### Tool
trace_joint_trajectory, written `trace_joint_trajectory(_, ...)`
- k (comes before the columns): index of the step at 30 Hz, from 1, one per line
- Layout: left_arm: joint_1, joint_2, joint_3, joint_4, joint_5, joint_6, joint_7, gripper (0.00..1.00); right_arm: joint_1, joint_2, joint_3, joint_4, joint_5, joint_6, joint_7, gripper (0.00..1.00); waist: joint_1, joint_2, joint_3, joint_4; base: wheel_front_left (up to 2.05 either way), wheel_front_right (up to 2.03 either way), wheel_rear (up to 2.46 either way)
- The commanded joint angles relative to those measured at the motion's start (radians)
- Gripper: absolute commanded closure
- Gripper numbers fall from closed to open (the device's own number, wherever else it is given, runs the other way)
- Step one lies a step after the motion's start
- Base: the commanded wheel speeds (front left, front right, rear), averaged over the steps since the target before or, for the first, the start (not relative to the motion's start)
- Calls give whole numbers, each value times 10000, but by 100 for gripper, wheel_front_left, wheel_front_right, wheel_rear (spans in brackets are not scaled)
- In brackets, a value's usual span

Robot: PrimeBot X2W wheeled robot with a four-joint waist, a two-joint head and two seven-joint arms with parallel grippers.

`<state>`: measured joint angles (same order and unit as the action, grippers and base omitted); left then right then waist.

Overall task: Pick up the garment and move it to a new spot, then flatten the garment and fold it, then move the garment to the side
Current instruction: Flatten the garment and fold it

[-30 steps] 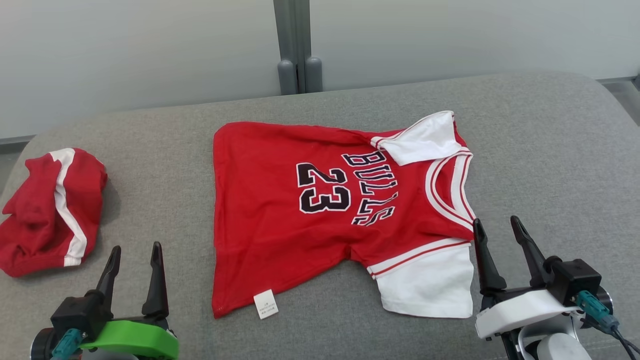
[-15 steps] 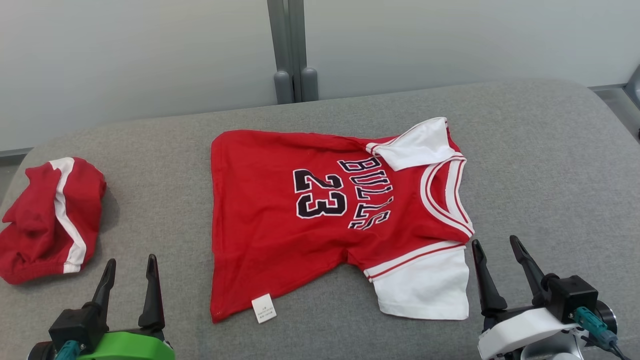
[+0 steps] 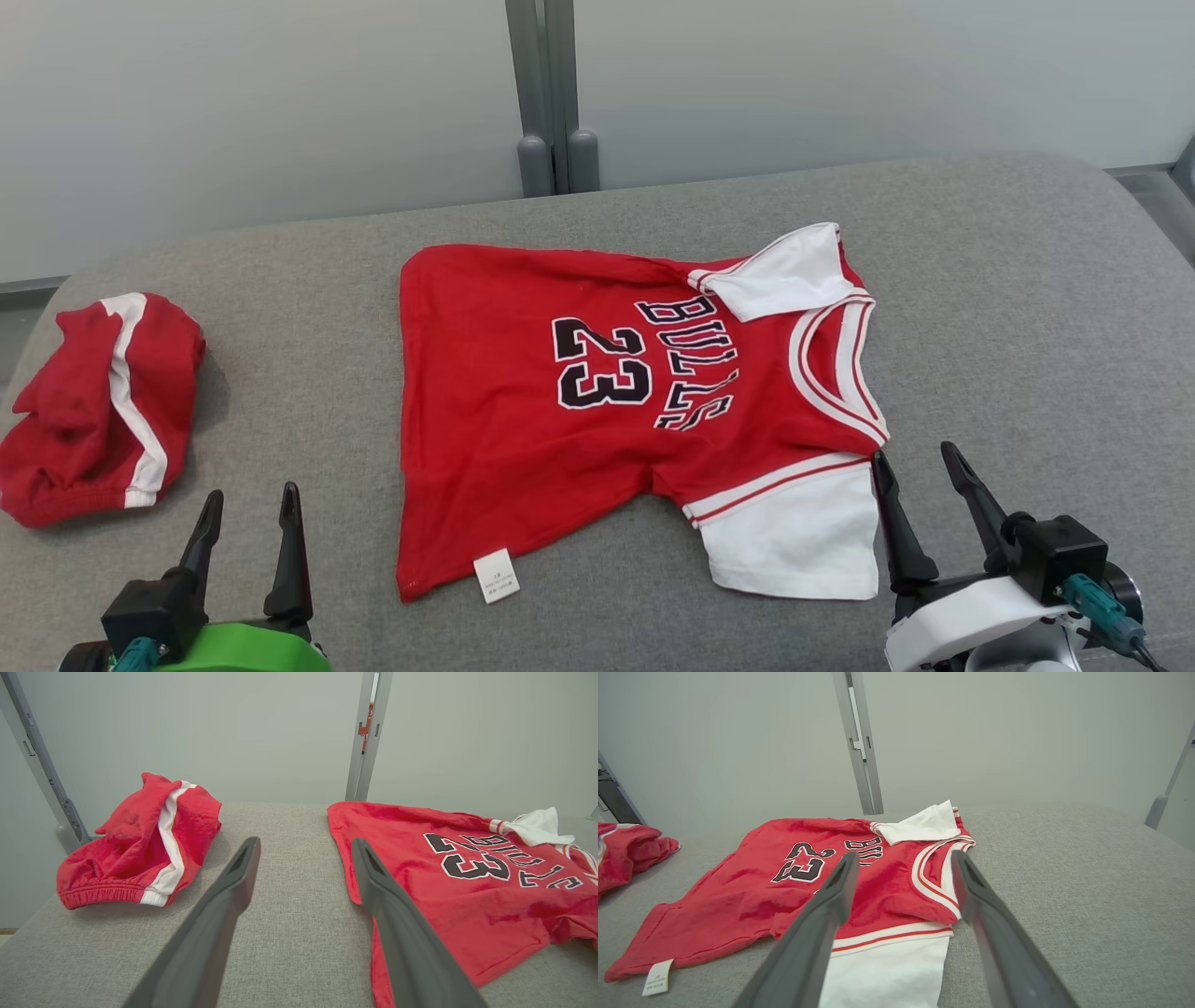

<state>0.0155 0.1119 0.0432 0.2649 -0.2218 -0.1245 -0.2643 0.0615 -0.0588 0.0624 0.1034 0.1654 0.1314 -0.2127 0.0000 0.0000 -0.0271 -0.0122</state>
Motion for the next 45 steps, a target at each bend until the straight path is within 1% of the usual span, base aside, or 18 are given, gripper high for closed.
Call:
trace_joint_trajectory(1,93,19,48,13,109,-64,4,0,69,-8,11,1,32,-15,2,0,0,0,2,-1,0,0,0)
trace_joint_trajectory(21,58,0,-31,65,145,-67,4,0,-35,26,12,113,13,-15,-58,0,0,0,46,15,0,0,0)
trace_joint_trajectory(27,-21,-48,-475,315,41,-71,3,0,-287,46,86,333,86,-15,-111,0,0,0,159,-22,0,0,0)
trace_joint_trajectory(36,-464,0,-1983,1615,-420,-60,3,0,-768,62,81,1690,-63,-15,-281,0,0,0,538,-7,0,0,0)
trace_joint_trajectory(45,-1050,123,-2525,3108,-1096,-59,4,0,-1285,76,-61,3574,-161,-15,-477,0,0,0,1015,23,0,0,0)
